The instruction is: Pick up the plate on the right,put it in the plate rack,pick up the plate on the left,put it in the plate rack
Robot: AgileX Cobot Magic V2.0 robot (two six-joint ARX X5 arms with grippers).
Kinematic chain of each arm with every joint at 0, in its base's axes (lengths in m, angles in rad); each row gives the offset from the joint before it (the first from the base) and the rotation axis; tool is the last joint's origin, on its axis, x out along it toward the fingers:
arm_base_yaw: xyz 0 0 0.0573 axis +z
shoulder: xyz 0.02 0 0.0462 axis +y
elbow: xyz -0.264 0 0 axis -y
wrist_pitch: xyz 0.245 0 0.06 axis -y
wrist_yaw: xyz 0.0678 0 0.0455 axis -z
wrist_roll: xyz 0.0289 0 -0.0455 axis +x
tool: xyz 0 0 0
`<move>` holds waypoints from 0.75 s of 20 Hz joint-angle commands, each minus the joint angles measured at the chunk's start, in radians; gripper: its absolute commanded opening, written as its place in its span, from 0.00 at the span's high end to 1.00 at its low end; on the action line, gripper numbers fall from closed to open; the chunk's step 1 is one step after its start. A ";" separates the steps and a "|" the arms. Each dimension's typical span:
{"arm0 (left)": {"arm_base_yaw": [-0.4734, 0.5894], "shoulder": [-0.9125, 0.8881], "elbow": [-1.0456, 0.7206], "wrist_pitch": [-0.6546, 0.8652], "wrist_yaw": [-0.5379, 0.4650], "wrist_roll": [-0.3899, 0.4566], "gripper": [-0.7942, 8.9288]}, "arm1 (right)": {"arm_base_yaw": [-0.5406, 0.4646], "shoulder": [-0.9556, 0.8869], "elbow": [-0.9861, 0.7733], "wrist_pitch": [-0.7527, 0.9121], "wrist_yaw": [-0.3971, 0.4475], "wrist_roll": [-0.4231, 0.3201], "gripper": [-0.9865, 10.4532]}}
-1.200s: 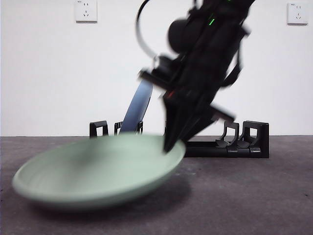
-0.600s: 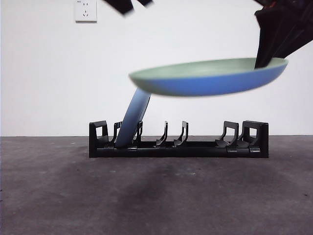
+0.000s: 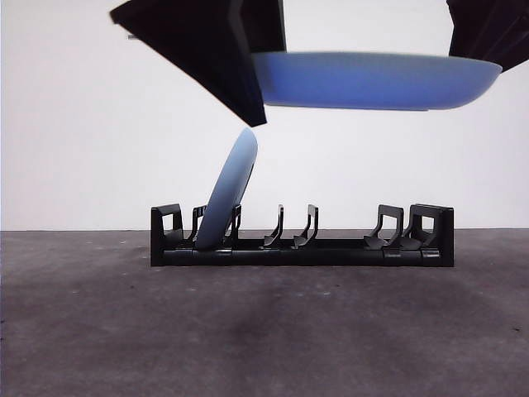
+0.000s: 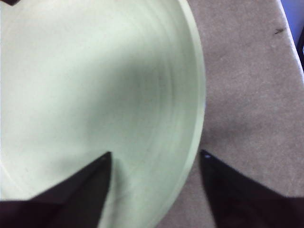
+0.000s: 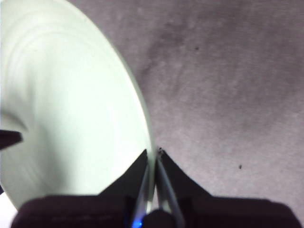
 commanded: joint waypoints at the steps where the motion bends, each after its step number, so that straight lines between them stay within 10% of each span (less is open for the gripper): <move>1: -0.002 0.003 -0.002 0.009 0.027 0.008 0.80 | 0.003 -0.004 0.005 0.002 -0.015 -0.007 0.92; 15: -0.002 0.003 -0.002 -0.021 0.116 -0.045 0.93 | 0.002 -0.004 0.005 0.017 -0.013 -0.007 0.90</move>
